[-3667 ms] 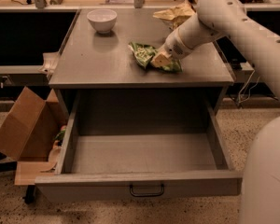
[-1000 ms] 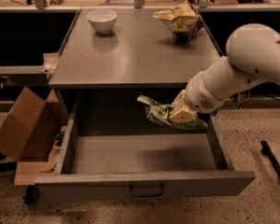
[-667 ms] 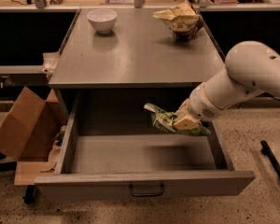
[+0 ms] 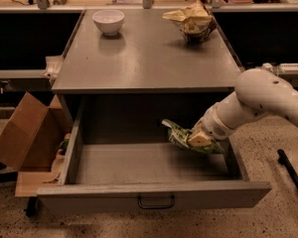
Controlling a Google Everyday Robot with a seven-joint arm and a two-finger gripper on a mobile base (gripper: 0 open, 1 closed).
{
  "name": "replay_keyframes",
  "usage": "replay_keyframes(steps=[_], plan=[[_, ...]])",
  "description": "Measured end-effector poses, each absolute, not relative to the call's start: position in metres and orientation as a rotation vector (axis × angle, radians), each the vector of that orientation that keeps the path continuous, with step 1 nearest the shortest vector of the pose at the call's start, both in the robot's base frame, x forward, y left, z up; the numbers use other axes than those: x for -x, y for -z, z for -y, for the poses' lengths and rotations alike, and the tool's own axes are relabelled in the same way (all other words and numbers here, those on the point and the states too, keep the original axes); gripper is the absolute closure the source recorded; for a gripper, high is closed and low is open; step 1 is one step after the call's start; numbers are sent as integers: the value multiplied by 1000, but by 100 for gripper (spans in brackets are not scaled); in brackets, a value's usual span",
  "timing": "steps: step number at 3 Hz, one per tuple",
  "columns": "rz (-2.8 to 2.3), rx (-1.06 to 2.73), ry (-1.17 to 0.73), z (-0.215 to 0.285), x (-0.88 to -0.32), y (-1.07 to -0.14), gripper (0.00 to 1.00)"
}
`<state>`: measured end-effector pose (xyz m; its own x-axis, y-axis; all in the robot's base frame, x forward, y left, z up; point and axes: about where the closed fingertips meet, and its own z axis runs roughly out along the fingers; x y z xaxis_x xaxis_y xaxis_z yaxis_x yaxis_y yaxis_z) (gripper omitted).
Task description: Place green jalapeno chip bag into top drawer
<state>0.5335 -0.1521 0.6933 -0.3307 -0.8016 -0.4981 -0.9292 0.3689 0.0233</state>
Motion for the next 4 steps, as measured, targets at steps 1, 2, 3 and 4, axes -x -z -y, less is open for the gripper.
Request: replay_keyframes(steps=[1,2,3,4], plan=[[-2247,1487,-432,154,-539,-682,50],[-2245,1479,-439,153,-542,-680,28],[-2230,1469,-439,152,-546,-685,3],[-2187,1459,-454,152,-548,-700,0]])
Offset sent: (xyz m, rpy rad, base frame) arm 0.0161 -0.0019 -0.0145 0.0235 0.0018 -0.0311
